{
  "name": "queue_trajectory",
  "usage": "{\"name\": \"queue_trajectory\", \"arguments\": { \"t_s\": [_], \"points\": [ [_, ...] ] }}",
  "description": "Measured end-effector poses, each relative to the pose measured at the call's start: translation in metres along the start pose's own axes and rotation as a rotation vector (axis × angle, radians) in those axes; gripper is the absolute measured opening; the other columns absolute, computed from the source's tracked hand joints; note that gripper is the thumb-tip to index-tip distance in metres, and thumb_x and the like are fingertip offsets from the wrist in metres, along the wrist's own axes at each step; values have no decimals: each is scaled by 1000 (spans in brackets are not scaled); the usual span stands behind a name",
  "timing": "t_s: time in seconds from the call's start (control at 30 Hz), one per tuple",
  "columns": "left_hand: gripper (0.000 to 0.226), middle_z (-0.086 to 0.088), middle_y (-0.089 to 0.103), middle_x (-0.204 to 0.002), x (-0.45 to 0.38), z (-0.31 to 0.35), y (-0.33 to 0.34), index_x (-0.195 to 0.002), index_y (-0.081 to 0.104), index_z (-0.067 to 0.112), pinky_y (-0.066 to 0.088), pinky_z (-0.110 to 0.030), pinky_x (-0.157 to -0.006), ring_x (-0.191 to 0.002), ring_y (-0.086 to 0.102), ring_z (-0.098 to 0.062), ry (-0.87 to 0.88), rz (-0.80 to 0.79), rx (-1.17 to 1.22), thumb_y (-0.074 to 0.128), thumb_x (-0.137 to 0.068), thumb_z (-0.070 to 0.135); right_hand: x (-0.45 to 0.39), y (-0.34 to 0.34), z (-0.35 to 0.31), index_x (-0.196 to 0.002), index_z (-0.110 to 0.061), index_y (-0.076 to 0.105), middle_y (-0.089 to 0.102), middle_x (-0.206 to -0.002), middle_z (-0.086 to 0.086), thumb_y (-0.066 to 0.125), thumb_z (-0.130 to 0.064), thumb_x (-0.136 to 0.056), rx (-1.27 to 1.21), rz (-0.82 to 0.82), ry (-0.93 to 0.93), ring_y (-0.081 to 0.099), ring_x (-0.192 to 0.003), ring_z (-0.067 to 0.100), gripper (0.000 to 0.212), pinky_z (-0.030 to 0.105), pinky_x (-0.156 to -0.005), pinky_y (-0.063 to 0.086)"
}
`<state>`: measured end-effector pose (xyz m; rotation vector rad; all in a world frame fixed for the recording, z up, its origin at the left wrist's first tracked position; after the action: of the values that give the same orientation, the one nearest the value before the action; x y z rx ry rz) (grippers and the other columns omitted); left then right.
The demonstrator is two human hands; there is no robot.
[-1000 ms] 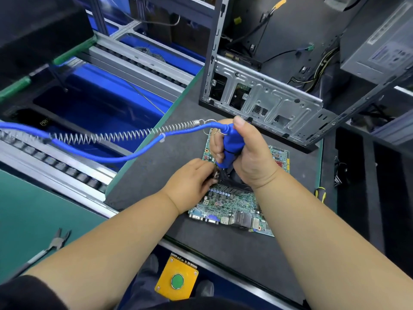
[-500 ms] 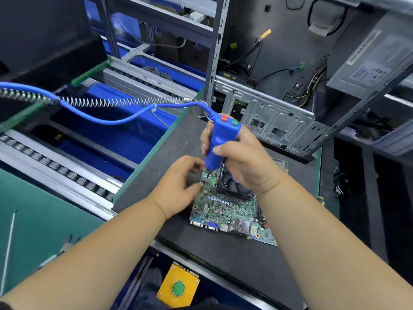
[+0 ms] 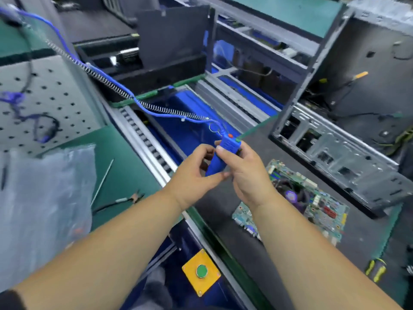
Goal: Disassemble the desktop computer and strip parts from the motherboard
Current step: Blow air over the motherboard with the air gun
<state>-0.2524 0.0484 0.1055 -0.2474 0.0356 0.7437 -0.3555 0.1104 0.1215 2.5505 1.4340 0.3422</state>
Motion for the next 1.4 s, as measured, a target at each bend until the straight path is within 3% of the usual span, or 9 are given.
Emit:
{"name": "queue_trajectory", "arguments": {
  "t_s": [0.13,0.27,0.4,0.53,0.73,0.97,1.1,1.27,1.4],
  "points": [
    [34,8,60,-81,16,-20,-50,-96,54,30,44,-22,-59,-62,50,-9,-6,115,-222,73,-74,47,-9,41,25,-103,-12,66,73,-91,1,72,-18,-84,112,-70,78,69,-87,13,22,30,-81,55],
    [35,19,61,-78,27,-61,-109,-98,53,39,42,-25,-60,-65,56,0,-181,194,-495,68,-71,57,-25,68,52,-130,-18,52,57,-114,-1,68,-20,-91,328,16,172,58,-93,1,43,16,-79,42],
    [36,14,57,-70,34,-107,-168,-97,54,33,41,-29,-58,-71,59,-20,-353,259,-726,68,-73,56,-39,96,72,-136,-18,45,50,-107,-3,64,-18,-93,381,37,204,59,-63,-10,46,5,-55,41],
    [31,8,58,-76,43,-154,-213,-93,54,25,36,-29,-57,-77,60,-26,-544,253,-763,68,-78,49,-46,120,92,-133,-24,50,55,-113,-4,64,-27,-92,462,2,271,57,-96,8,43,23,-84,42],
    [28,3,61,-84,36,-200,-230,-96,52,26,48,-34,-72,-80,60,-27,-632,201,-616,69,-81,42,-54,137,105,-121,-36,56,59,-115,-14,64,-37,-84,457,8,337,58,-97,8,38,23,-73,40],
    [29,-1,59,-86,27,-210,-244,-91,47,23,36,-30,-59,-76,54,-25,-671,68,-881,68,-83,41,-64,138,111,-113,-36,61,60,-116,-12,63,-32,-89,485,36,332,59,-107,14,25,32,-94,46],
    [30,-4,58,-101,25,-208,-253,-99,48,24,42,-31,-66,-87,58,-28,-669,-32,-1052,67,-84,41,-65,139,105,-105,-39,63,62,-112,-14,62,-40,-78,465,41,306,62,-103,13,28,33,-91,50],
    [34,-7,56,-106,17,-201,-254,-103,53,19,41,-30,-66,-87,55,-26,-688,-110,-1171,68,-81,41,-60,128,98,-113,-35,63,61,-115,-12,61,-32,-91,457,55,294,61,-103,9,23,29,-91,48],
    [28,-6,57,-104,7,-181,-244,-92,53,16,39,-30,-65,-88,57,-27,-677,-73,-1242,55,-90,44,-52,112,88,-113,-31,64,63,-104,-14,60,-27,-93,441,99,283,61,-86,4,21,15,-72,47]
  ]
}}
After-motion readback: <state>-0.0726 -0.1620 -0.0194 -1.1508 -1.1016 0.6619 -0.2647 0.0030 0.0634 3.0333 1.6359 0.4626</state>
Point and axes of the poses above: each hand's wrist, its own x-axis away from the middle knuckle, its own y-axis out of the palm, z = x × y, the point moved 5 cm from there along -x, towards the middle knuckle
